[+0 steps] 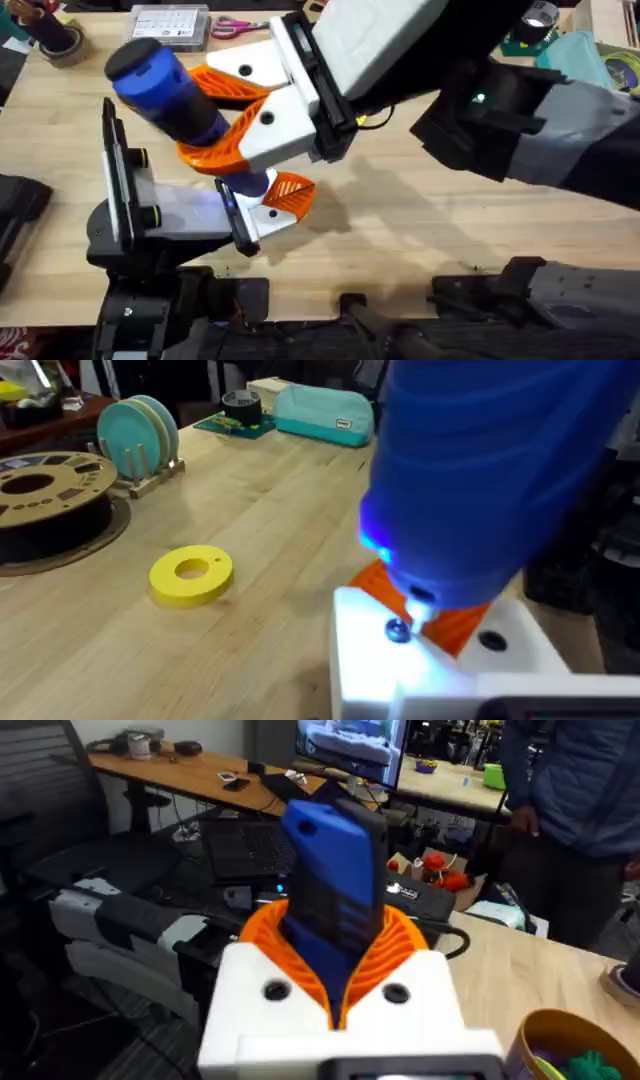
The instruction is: Pick up the gripper from the table and insert it into the empty holder that is missing its gripper. Then pick up a screw, insert it into the mounting hole, and use the screwdriver to tighten it. Finally, clean up the table by picking up the vegetable and placing it into the bucket.
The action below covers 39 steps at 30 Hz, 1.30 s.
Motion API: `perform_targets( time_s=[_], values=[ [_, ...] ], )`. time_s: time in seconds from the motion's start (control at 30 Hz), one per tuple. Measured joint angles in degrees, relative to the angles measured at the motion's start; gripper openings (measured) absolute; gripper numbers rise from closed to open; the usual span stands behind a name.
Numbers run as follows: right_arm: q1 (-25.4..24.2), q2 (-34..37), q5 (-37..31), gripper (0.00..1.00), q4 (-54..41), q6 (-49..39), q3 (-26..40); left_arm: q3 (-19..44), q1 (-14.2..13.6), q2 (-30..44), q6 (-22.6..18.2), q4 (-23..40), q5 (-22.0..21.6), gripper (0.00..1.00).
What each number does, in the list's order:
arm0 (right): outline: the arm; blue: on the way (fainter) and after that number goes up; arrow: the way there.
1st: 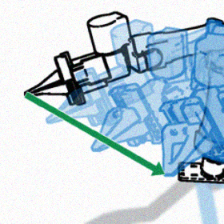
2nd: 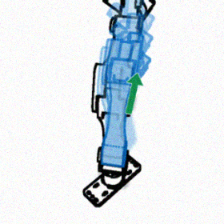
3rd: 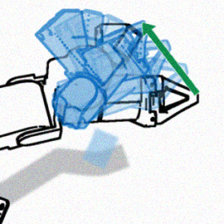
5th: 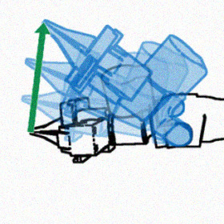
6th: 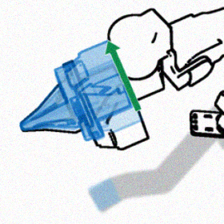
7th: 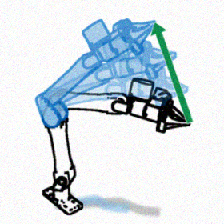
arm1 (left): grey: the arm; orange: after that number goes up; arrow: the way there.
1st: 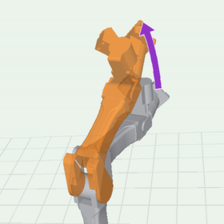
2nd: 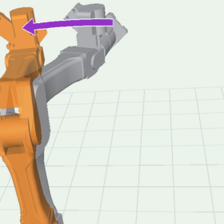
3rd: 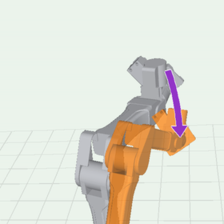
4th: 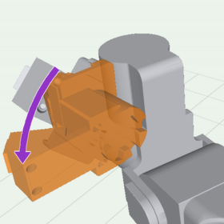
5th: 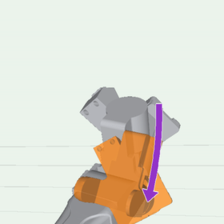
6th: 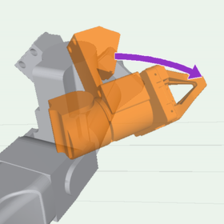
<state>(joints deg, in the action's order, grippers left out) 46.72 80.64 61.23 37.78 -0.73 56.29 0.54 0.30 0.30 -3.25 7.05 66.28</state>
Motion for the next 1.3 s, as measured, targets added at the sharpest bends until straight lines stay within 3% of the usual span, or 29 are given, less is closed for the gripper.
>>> perform_targets(
  time_s=[1.3],
  values=[
    [-1.3,0.0,-1.64,0.022,6.34,2.7,-1.77,0.0,0.0,0.02,0.0,0.0,0.0,0.004]
  ],
)
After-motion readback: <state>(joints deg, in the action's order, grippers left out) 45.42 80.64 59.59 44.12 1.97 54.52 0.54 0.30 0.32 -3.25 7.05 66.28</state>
